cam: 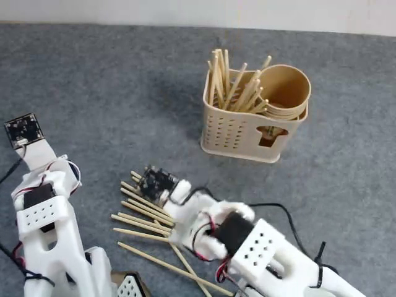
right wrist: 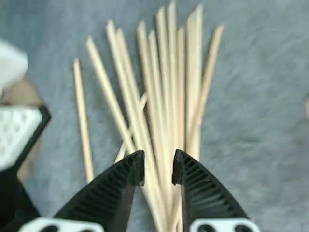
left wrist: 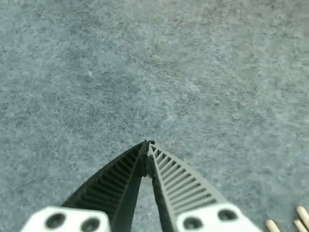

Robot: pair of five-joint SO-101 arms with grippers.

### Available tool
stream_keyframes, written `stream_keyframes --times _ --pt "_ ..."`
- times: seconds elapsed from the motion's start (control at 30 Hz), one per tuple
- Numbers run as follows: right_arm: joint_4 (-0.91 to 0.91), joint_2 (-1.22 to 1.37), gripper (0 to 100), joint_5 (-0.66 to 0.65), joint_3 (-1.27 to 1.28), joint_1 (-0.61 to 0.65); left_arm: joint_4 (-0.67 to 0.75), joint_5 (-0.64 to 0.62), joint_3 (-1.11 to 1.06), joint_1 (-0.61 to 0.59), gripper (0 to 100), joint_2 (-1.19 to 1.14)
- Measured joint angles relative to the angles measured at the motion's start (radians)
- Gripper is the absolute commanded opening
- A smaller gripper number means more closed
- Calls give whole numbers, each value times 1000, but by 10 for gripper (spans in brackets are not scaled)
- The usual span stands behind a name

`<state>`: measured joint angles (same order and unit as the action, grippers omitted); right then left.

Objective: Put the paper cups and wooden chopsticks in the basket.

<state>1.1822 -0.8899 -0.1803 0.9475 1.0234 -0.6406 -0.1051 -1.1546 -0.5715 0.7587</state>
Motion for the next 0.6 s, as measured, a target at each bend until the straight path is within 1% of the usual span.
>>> stream_keyframes --times 0.17,0.23,0.43,0.6 --pt "0 0 113 158 71 87 0 0 0 -6 7 0" --pt "0 0 115 201 78 126 0 0 0 -6 7 0" --pt "0 0 210 233 81 238 0 0 0 -6 7 0" --pt "-25 0 217 290 124 301 0 0 0 -26 7 0"
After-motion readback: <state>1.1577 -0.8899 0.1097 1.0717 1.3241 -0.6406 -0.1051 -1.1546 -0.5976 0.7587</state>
